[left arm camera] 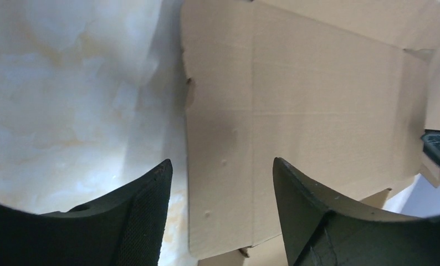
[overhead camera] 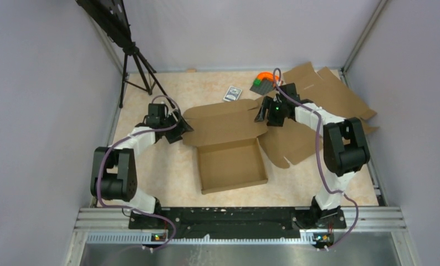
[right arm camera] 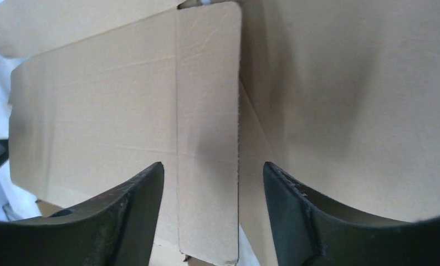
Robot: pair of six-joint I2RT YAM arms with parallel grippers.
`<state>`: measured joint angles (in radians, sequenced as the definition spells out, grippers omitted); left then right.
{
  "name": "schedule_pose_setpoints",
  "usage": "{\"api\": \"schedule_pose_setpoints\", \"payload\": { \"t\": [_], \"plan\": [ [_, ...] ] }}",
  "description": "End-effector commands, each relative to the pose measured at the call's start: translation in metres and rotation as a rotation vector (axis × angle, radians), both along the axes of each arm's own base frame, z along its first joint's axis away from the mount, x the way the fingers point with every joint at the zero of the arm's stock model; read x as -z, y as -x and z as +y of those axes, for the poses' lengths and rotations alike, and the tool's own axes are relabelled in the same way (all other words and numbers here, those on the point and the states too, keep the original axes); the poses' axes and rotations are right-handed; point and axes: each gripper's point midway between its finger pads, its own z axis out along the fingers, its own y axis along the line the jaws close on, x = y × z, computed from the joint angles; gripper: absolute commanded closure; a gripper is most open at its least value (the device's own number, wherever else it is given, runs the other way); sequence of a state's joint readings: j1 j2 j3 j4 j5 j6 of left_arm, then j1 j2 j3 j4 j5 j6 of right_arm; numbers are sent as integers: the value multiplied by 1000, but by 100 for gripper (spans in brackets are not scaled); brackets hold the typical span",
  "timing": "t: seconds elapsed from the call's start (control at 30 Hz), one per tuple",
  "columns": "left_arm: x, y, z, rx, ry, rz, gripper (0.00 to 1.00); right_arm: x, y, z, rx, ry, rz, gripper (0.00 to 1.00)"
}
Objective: Fold the paper box
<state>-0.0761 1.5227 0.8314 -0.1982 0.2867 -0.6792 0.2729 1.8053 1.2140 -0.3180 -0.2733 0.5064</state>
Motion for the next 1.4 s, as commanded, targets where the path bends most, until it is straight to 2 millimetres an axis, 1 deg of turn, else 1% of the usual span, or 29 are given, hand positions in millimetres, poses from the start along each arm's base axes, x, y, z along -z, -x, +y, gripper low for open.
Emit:
{"api": "schedule_pose_setpoints", "payload": {
  "t": [0.0, 0.07, 0.17, 0.23, 0.3, 0.33, 0.4, 0.53, 0.7, 0.83, 0.93, 1.03, 1.1, 1.13, 1.17, 1.37],
  "plan": [
    [-25, -27, -14, 49, 57, -98, 36, -25, -16, 19, -66, -104, -77, 40],
    [-27, -29, -23, 81, 58, -101, 45, -28, -17, 21, -71, -107, -89, 49],
    [-31, -32, -32, 106, 16, -107, 51, -32, -17, 22, -81, -90, -104, 59],
    [-34, -33, -34, 120, -48, -111, 58, -36, -17, 24, -95, -59, -117, 66],
    [-38, -34, -36, 132, -138, -123, 64, -38, -17, 26, -102, 4, -134, 70],
    [-41, -35, -37, 144, -182, -129, 67, -40, -18, 26, -105, 46, -146, 71],
    [-42, -35, -42, 170, -252, -118, 69, -42, -15, 31, -118, 119, -160, 71],
    [-40, -35, -56, 213, -262, -100, 70, -42, -15, 32, -120, 212, -182, 73],
    [-31, -33, -70, 260, -250, -70, 70, -38, -13, 33, -130, 311, -206, 72],
    [-25, -31, -74, 271, -253, -57, 70, -32, -10, 41, -154, 363, -211, 70],
    [-21, -29, -79, 291, -247, -47, 70, -25, -8, 46, -171, 395, -201, 65],
    [-23, -30, -85, 302, -273, -46, 69, -24, -7, 52, -179, 414, -205, 61],
    [-25, -31, -89, 308, -301, -44, 66, -27, -6, 57, -182, 433, -214, 51],
    [-26, -31, -91, 312, -319, -37, 65, -28, -6, 58, -180, 446, -218, 48],
    [-26, -30, -94, 319, -329, -29, 64, -28, -5, 60, -182, 458, -217, 47],
    [-24, -31, -91, 290, -457, -6, 64, -28, -3, 68, -188, 466, -216, 48]
  ]
}}
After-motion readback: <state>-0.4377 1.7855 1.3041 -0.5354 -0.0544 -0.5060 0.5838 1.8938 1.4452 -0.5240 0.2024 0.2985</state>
